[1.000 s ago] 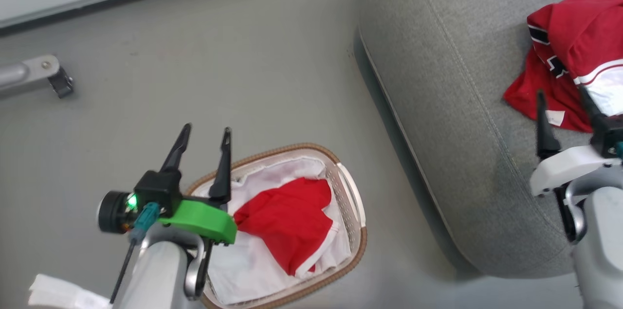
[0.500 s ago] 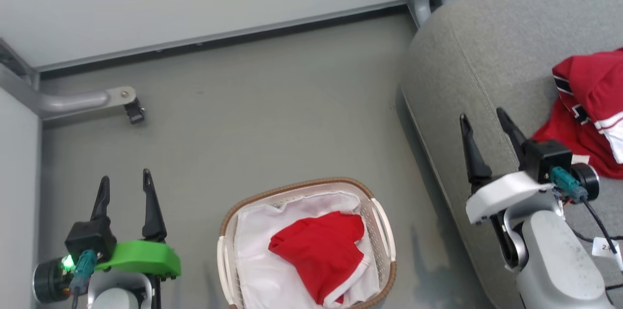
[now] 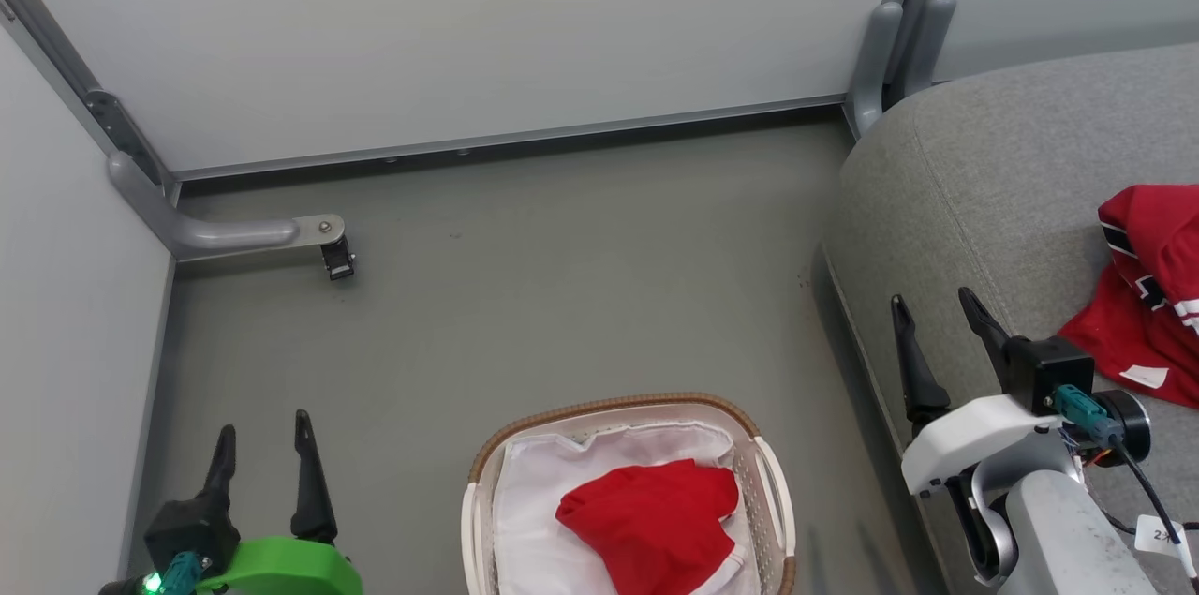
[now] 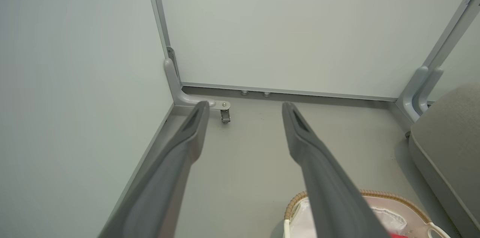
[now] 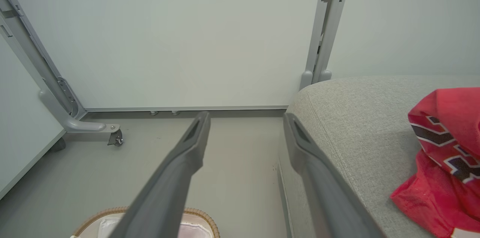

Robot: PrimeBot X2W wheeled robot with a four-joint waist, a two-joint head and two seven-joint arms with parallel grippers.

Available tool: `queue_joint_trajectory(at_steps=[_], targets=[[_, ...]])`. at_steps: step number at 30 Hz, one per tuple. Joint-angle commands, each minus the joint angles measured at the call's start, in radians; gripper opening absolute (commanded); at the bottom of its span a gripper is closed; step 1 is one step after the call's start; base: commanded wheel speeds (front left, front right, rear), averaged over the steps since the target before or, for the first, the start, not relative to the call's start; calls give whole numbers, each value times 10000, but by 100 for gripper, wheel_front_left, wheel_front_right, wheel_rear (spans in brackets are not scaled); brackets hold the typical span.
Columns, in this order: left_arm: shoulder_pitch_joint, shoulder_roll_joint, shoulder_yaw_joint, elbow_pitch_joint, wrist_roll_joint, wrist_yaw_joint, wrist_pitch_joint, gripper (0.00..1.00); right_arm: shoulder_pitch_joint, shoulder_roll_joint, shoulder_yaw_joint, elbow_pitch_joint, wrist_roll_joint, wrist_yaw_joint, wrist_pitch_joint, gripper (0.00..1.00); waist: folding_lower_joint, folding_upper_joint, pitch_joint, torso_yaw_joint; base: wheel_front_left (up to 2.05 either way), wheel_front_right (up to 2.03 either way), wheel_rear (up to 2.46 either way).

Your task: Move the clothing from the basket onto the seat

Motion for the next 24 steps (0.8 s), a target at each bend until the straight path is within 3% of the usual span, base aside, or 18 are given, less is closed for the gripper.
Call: queue_joint_trajectory(at_steps=[1, 16, 24], targets=[[-107, 16, -147, 79, -222, -149, 0, 100, -50, -24, -16, -33, -49, -14, -17, 100, 1, 50, 176, -62, 0, 0, 0], [-2689, 38, -3642, 2306, -565, -727, -1, 100, -2217, -306, 178, -1539, 450, -14, -16, 100, 1, 50, 3498, -1400, 0, 0, 0], [-4433, 46, -4898, 4615, -108, -816, -3, 100, -3209, -260, 341, -2641, 616, -14, -16, 100, 1, 50, 5319, -2148, 0, 0, 0]])
